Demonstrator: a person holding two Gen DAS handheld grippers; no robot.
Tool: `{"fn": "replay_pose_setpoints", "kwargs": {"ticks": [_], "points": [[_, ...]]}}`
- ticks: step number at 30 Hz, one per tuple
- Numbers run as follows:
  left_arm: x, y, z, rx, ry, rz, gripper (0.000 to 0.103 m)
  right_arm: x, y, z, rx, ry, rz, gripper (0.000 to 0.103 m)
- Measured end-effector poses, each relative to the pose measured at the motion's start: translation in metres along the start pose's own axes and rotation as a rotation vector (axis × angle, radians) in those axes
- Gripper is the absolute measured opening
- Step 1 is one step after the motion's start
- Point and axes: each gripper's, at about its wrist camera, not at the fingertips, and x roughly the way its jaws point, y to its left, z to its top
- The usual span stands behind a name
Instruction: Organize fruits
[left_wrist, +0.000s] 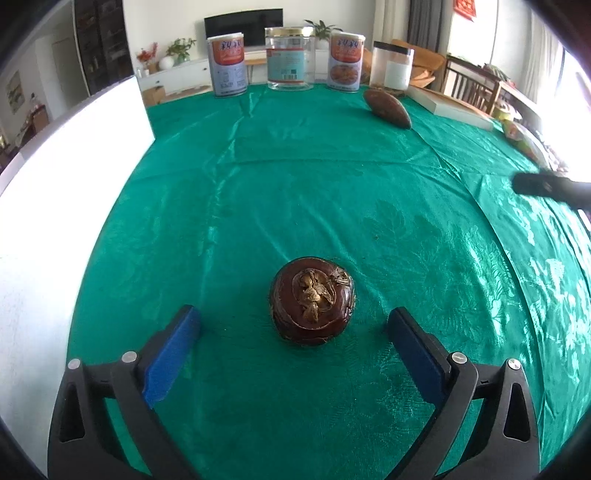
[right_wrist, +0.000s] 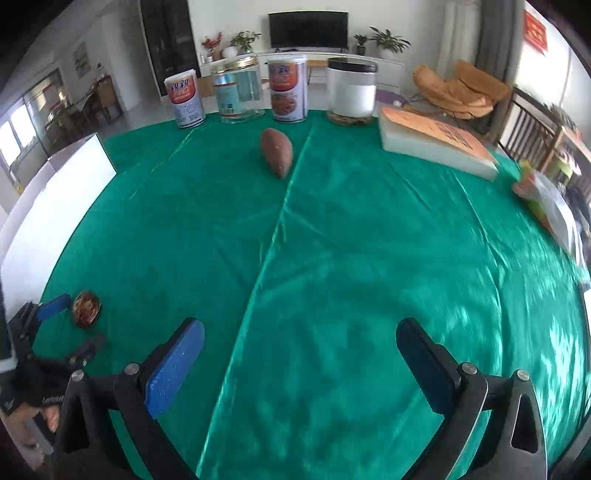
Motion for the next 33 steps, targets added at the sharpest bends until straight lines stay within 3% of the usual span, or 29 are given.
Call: {"fn": "replay_pose_setpoints", "kwargs": {"ticks": [6,11,13,16,17,18,24,29,33], "points": [[0.001,0.0,0.0,-0.004,0.0,0.004,0.102,0.067,-0.007,0.079,0.077,-0.018,0.054,0.103],[0.002,0.0,0.001,-0.011,0.001,0.004,0.103,0.116,-0.009,0.113,0.094,-0.002,0.068,0.099],[0.002,0.0,0.001,-0.011,0.001,0.004,0.103,0.125,-0.003,0.12,0.068,-0.004,0.066,0.091],[0.002,0.0,0.001,-0.011,0.001,0.004,0.103,0.133,0.013,0.126,0.009,0.024,0.009,0.068],[0.001,0.0,0.001,-0.011,0.001,0.004,0.103,0.132,0.015,0.128,0.01,0.021,0.008,0.043],[0.002,0.0,0.001,-0.01,0.001,0.004,0.103,0.131,0.015,0.129,0.035,0.04,-0.001,0.038],[0.002,0.0,0.001,-0.01,0.001,0.005,0.103,0.103,0.0,0.101,0.171,0.111,0.113,0.038],[0.002,0.0,0.001,-0.01,0.001,0.006,0.103,0.049,-0.019,0.04,0.261,0.151,0.269,0.036],[0.002,0.0,0.002,-0.009,0.001,0.007,0.103,0.001,-0.03,-0.021,0.327,0.162,0.315,0.035]]}}
